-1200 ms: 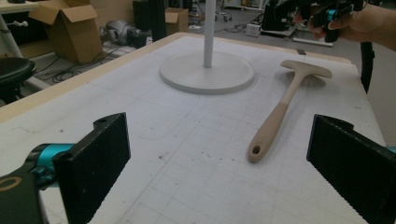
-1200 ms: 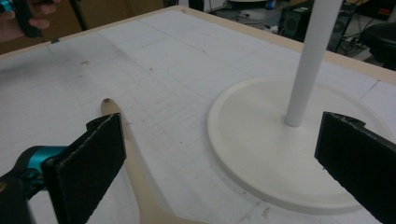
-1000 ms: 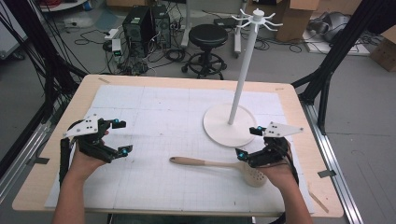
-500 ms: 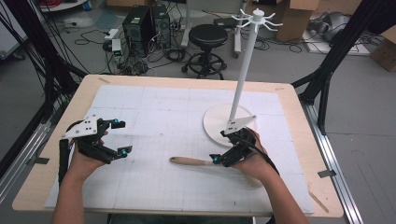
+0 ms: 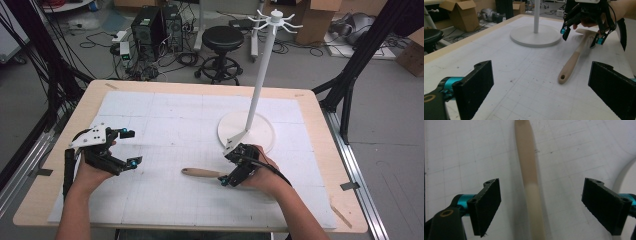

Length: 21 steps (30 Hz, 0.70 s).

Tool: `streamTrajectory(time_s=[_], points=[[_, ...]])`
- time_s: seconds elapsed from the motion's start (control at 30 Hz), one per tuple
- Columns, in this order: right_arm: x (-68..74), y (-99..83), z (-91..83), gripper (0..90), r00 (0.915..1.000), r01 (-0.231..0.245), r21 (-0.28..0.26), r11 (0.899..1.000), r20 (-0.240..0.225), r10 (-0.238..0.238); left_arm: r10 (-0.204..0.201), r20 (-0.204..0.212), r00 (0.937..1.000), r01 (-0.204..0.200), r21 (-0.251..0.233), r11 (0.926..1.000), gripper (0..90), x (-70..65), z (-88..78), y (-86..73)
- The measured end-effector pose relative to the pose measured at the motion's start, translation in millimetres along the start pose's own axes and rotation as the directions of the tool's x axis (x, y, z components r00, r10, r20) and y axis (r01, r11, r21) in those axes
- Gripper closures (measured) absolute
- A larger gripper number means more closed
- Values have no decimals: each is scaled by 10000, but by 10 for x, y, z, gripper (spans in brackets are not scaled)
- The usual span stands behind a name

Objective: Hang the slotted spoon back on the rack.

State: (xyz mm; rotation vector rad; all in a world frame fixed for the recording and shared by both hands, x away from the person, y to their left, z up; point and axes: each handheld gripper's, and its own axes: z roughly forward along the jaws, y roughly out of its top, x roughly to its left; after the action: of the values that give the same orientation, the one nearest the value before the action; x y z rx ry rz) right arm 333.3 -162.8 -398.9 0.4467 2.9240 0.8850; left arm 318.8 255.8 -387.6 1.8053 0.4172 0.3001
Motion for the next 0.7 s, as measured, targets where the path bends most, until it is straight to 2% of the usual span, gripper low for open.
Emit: streamTrajectory(time_s=[0.03,0.4,0.7], points=[[24,20,40,168,10000,69,329,9994,51,-71,2,10,10000,-2,-13,10000,67,0,0,0],[88,61,123,340,9983,566,1273,9903,54,-578,-82,33,10000,82,118,9999,67,14,17,-25],[87,58,134,425,9978,653,1511,9864,19,-664,-108,23,9999,107,44,9999,67,16,9,-29]])
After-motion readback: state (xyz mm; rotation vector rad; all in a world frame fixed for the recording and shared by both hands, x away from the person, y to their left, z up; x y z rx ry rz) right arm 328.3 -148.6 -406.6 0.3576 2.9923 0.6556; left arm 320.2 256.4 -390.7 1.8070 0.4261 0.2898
